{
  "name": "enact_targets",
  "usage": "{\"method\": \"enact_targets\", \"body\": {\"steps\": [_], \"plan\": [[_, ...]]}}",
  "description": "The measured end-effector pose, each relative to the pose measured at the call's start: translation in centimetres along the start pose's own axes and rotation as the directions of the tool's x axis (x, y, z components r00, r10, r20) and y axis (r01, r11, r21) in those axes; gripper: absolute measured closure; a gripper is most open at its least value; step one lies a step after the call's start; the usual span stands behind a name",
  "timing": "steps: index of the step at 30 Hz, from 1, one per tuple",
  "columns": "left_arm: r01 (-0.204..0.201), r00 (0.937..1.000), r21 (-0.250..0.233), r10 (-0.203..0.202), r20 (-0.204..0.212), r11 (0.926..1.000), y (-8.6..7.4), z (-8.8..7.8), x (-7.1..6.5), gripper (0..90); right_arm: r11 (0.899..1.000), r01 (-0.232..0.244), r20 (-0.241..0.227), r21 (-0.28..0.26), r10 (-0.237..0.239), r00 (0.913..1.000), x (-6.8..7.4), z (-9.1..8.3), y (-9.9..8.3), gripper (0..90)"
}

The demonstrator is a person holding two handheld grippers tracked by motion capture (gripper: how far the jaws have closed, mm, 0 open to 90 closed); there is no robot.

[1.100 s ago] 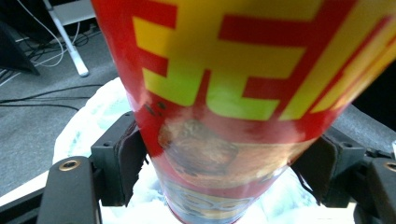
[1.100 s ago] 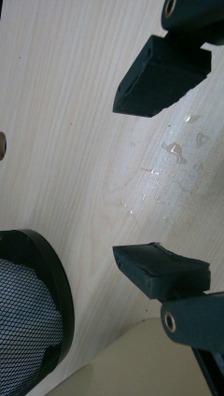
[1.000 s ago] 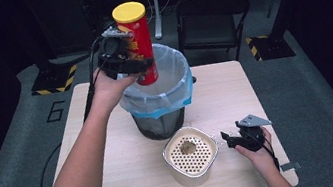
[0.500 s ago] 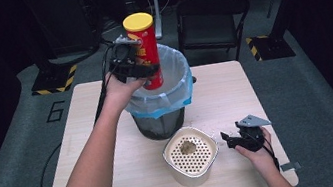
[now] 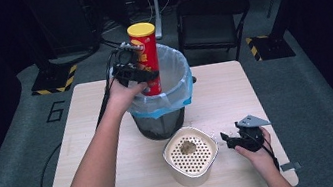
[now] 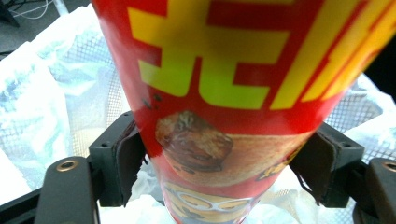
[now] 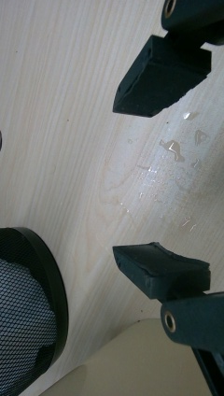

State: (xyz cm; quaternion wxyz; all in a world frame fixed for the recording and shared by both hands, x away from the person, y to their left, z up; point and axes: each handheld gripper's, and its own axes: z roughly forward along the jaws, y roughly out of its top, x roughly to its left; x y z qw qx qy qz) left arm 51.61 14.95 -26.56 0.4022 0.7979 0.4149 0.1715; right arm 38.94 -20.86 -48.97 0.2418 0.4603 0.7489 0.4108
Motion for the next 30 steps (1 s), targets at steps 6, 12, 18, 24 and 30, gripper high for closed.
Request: {"method": "enact_targets", "body": {"steps": [6, 12, 18, 24, 30], "plan": [[0.019, 0.9998, -0.094, -0.018, 0.008, 0.9954, -0.3, -1.5, 0.2, 12.7, 1.000, -0.003, -0.002, -0.004, 0.003, 1.0000, 0.0, -0.1, 0.0, 25.1], [-0.007, 0.9997, -0.087, 0.009, 0.024, 0.9962, -1.5, -3.1, 0.6, 14.6, 1.000, 0.002, 0.001, -0.003, -0.002, 1.0000, 0.1, -0.1, 0.0, 25.1], [-0.018, 0.9987, -0.085, 0.022, 0.045, 0.9962, -3.6, -5.3, 1.2, 16.6, 1.000, 0.001, 0.004, -0.002, -0.001, 1.0000, 0.1, -0.1, 0.1, 25.1], [-0.010, 0.9986, -0.097, 0.015, 0.050, 0.9953, -5.2, -6.9, 2.0, 19.7, 1.000, 0.003, 0.007, 0.000, -0.003, 1.0000, 0.1, 0.0, 0.0, 25.1], [0.003, 0.9977, -0.107, 0.004, 0.068, 0.9943, -7.0, -8.2, 2.9, 22.2, 1.000, -0.002, 0.005, -0.002, 0.002, 1.0000, 0.2, 0.0, 0.1, 25.1]]}}
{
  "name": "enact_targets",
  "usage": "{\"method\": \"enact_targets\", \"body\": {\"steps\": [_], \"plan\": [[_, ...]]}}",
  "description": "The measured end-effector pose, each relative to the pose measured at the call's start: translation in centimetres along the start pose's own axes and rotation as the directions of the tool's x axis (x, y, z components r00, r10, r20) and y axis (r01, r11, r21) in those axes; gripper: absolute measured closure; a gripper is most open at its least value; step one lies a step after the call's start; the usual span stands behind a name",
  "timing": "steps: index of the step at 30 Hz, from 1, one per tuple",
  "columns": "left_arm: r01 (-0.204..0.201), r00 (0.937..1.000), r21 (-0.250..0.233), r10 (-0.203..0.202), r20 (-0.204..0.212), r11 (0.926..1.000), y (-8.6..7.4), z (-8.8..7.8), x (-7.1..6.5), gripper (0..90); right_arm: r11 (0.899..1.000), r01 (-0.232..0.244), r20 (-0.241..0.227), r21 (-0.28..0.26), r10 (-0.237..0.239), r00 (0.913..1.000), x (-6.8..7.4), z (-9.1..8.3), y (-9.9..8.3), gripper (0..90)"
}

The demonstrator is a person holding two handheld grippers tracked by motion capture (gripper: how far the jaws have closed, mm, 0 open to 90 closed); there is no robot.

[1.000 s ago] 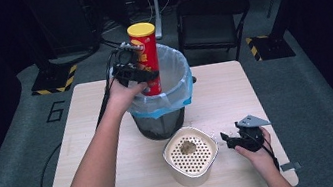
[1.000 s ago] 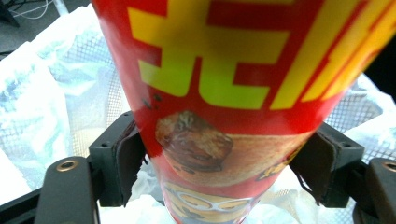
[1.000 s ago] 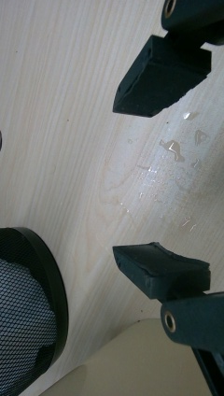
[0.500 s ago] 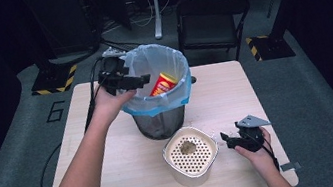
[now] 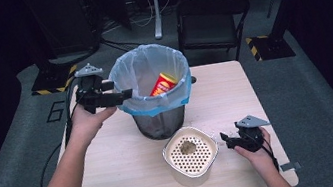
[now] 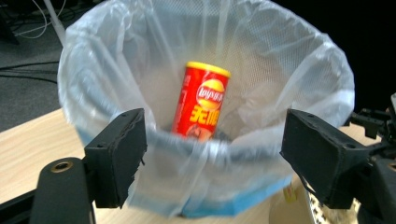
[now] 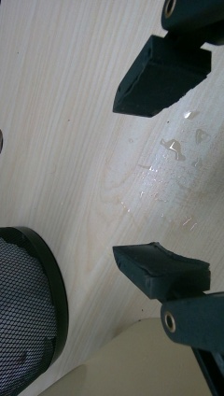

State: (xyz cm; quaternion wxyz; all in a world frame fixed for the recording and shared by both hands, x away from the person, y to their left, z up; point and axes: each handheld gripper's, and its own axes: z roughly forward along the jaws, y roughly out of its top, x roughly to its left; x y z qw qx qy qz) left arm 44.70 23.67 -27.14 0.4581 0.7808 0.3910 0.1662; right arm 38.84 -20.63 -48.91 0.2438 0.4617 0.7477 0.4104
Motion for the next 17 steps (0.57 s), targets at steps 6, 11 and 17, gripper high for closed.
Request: {"method": "enact_targets", "body": {"steps": [6, 11, 17], "plan": [[-0.007, 1.0000, 0.005, 0.007, -0.004, 1.0000, -1.6, -1.0, 0.5, 24.9, 1.000, 0.002, 0.007, 0.003, -0.002, 1.0000, 0.0, 0.0, 0.0, 25.1], [0.003, 0.9999, -0.003, -0.003, -0.012, 1.0000, -3.6, -1.6, 0.9, 25.4, 1.000, 0.006, 0.003, 0.001, -0.006, 1.0000, 0.0, 0.0, 0.0, 25.1], [0.011, 0.9995, -0.001, -0.011, -0.028, 0.9999, -5.9, -1.7, 1.5, 25.1, 1.000, 0.002, 0.011, 0.002, -0.002, 0.9999, -0.1, 0.0, -0.1, 25.1]]}}
